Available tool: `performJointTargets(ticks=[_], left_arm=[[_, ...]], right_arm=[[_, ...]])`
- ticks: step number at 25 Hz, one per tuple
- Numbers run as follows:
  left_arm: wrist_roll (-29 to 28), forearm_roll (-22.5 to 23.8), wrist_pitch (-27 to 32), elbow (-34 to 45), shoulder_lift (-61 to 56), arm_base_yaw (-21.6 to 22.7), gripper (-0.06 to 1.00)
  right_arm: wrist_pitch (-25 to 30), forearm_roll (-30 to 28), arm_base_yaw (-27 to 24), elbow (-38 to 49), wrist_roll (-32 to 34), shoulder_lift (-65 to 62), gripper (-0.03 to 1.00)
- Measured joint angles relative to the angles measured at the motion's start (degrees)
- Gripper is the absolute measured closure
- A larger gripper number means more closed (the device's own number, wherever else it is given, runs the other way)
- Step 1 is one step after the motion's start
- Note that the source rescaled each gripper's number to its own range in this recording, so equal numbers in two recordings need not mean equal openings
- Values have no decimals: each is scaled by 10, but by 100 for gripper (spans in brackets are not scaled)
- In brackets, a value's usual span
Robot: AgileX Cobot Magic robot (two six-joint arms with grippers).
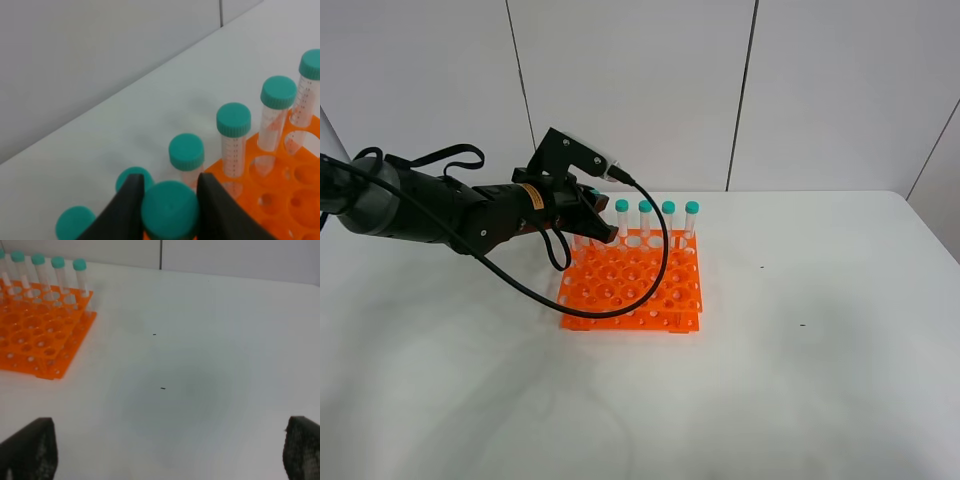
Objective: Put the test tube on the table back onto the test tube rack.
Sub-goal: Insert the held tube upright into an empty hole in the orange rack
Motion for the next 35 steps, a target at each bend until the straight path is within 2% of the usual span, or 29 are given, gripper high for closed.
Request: performJointTargets(ticks=[6, 10, 15, 28, 35], left_arm=[[-4, 0, -3, 0, 0, 0, 94], [-36, 2, -7, 0, 0, 0, 94], [-45, 25, -8, 0, 0, 0, 94], [-32, 31, -9, -1, 47, 0, 94], [-30, 30, -43, -2, 66, 1, 94]], right_arm=[[0, 0, 0, 0, 0, 0, -3], [0, 0, 0, 0, 0, 0, -3], [-1, 0, 0, 0, 0, 0, -3], [-1, 0, 0, 0, 0, 0, -3], [-1, 0, 0, 0, 0, 0, -3]])
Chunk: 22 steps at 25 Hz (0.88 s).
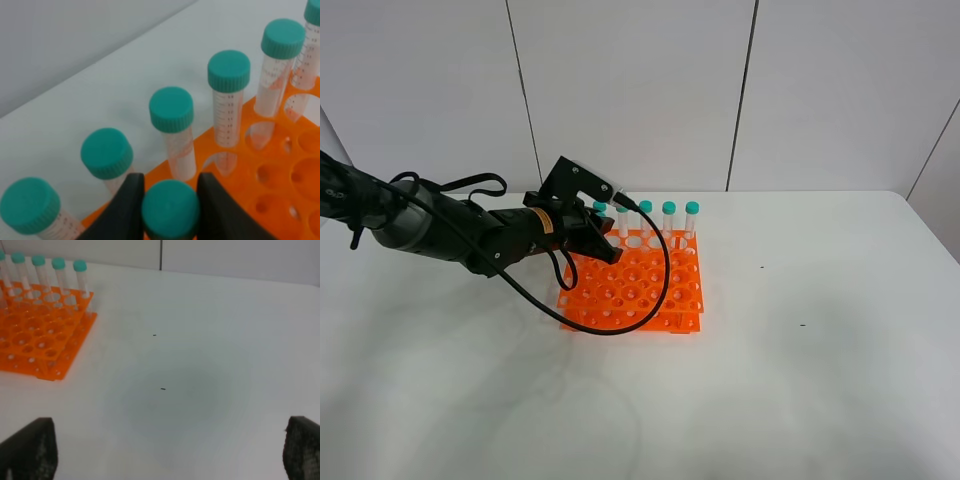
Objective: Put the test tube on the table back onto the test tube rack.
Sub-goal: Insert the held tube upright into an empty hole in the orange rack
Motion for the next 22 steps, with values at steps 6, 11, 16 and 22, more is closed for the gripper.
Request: performJointTargets(ticks=[6, 11, 16, 22], left_arm=[[0, 0, -3, 0, 0, 0, 94], [-26, 0, -10, 0, 3, 1, 94], [-52, -1, -14, 0, 7, 1, 94], [-54, -1, -14, 0, 7, 1, 94]], right_arm=[[0, 1, 0, 0, 0, 0, -3], [0, 1, 0, 0, 0, 0, -3], [0, 1, 0, 0, 0, 0, -3], [0, 1, 0, 0, 0, 0, -3]])
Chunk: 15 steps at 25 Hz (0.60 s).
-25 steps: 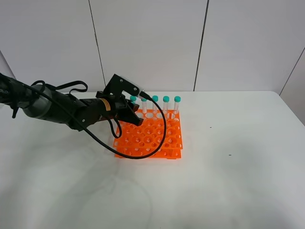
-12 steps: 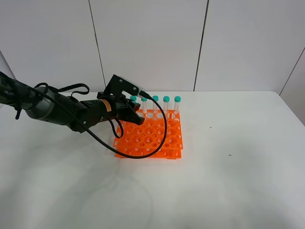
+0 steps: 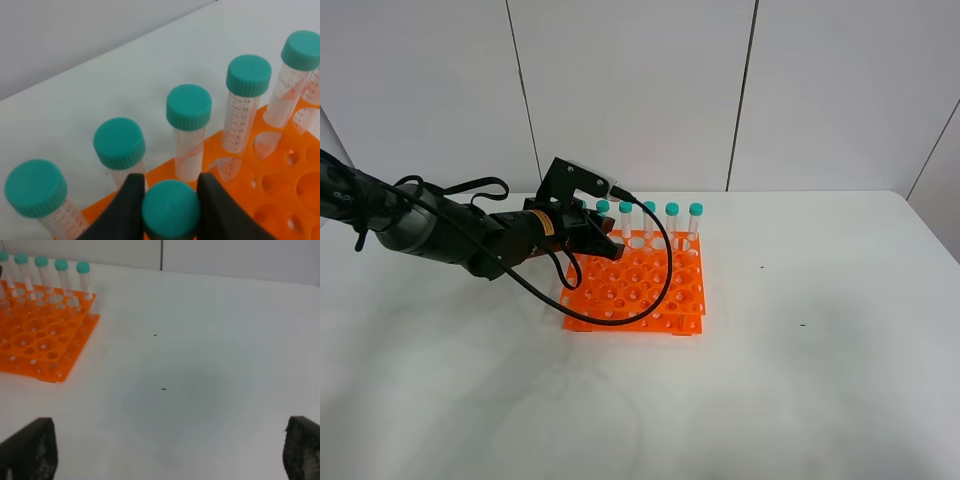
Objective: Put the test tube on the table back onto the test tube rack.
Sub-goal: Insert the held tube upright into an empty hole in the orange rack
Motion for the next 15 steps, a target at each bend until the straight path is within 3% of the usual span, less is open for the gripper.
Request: performJointTargets(ticks=[12, 15], left_arm=[[-3, 0, 0, 0, 0, 0, 93], [-22, 0, 0, 0, 0, 0, 75]], right_arm=[[0, 0, 0, 0, 0, 0, -3], [0, 0, 0, 0, 0, 0, -3]])
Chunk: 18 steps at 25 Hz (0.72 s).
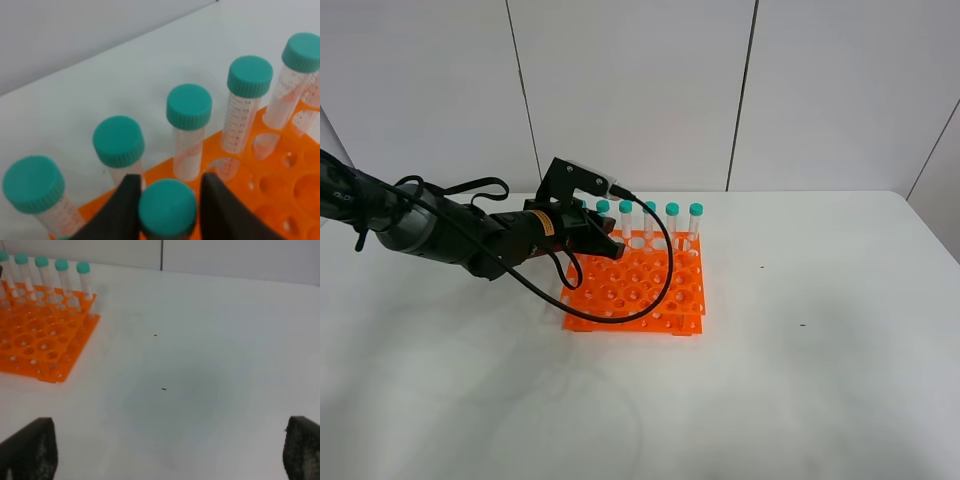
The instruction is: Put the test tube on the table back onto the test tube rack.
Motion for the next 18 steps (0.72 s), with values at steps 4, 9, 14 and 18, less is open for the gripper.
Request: performJointTargets(ticks=[4, 9, 14, 18], left_arm=[[-11, 0, 2, 0, -1, 0, 64], [-12, 0, 6, 0, -26, 0, 61], [-12, 0, 9, 0, -59, 0, 61], [-12, 0, 40, 0, -110, 0, 61]], right_arm=[[0, 0, 0, 0, 0, 0, -3], [0, 0, 0, 0, 0, 0, -3], [0, 0, 0, 0, 0, 0, -3], [0, 0, 0, 0, 0, 0, -3]])
